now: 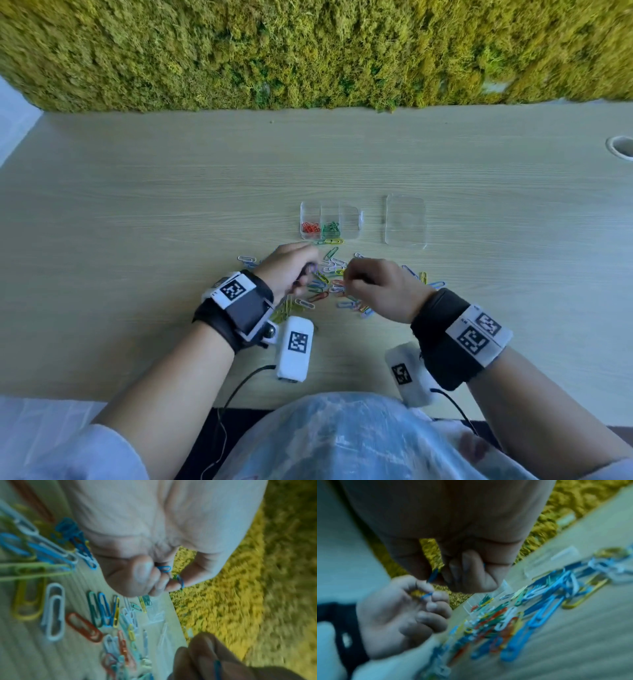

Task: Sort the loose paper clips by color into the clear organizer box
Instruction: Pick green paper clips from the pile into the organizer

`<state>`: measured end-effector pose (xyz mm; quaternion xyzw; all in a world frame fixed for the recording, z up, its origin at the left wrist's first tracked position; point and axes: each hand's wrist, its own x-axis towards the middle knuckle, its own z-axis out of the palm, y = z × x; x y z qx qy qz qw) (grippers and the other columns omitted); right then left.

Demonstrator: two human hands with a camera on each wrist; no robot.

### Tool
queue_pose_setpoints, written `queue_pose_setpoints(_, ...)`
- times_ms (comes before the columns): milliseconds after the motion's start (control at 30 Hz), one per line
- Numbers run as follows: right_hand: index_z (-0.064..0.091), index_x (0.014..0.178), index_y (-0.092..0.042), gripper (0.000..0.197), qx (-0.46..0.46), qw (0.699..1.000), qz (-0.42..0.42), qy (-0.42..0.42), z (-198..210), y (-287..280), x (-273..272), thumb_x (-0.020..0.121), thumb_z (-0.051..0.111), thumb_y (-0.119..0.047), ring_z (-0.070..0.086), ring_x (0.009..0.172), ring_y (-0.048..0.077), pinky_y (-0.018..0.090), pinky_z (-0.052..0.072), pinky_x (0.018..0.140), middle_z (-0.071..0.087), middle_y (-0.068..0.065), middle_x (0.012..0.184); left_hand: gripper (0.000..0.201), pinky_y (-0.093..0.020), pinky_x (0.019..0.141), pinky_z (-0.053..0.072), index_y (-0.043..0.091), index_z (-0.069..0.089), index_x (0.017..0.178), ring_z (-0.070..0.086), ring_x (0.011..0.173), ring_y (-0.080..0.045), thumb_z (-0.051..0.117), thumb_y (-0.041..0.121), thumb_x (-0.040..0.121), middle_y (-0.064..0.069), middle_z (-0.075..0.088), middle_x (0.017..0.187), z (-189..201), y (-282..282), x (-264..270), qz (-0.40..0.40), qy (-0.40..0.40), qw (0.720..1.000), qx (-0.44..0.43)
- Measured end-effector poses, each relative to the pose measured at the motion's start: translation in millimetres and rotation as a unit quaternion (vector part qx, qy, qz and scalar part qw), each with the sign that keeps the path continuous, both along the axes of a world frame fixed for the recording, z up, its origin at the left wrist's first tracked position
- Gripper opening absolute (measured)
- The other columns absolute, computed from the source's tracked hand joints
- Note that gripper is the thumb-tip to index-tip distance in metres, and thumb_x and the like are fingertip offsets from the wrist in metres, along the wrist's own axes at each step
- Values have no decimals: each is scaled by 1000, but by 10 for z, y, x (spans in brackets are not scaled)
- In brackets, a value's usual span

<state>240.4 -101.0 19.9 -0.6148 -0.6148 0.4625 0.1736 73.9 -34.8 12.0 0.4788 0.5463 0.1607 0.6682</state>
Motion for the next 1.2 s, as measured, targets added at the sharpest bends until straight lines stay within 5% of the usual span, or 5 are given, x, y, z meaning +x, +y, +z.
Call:
queue_pose_setpoints(100,41,65,-18,4,-134,923,-160,322,64,81,65,69,42,-20,30,43,12,14,22,42,40,0,54,20,-16,37,30,15,39,63,38,45,-12,31,7,80,1,41,57,-1,23,-64,93,-130,983,-86)
queue_pose_setpoints(200,40,68,-16,6,-168,885,-186,393,118,158,152,64,36,-18,31,41,12,13,22,39,44,3,55,24,-17,37,30,15,39,64,39,44,-13,26,3,80,0,42,57,-9,34,-91,97,-143,980,-96)
queue_pose_setpoints(400,60,75,-9,23,-138,986,-89,31,76,494,241,89,42,-6,44,52,18,23,37,47,53,6,64,13,-18,38,23,13,45,80,32,41,-12,40,2,86,-1,37,58,-68,52,-64,-73,89,993,33)
queue_pose_setpoints(533,66,109,-1,34,-70,956,41,-282,59,870,246,93,40,-15,63,100,31,30,50,83,68,15,107,18,-25,50,32,27,52,77,42,51,-15,49,14,88,6,47,64,-88,98,-44,-184,201,950,155)
queue_pose_setpoints(1200,60,120,-25,47,50,937,82,-335,296,1150,84,88,39,2,58,106,22,27,46,75,60,1,121,22,-23,83,44,15,67,99,59,103,-18,48,8,92,-1,65,114,105,512,381,-226,286,896,252)
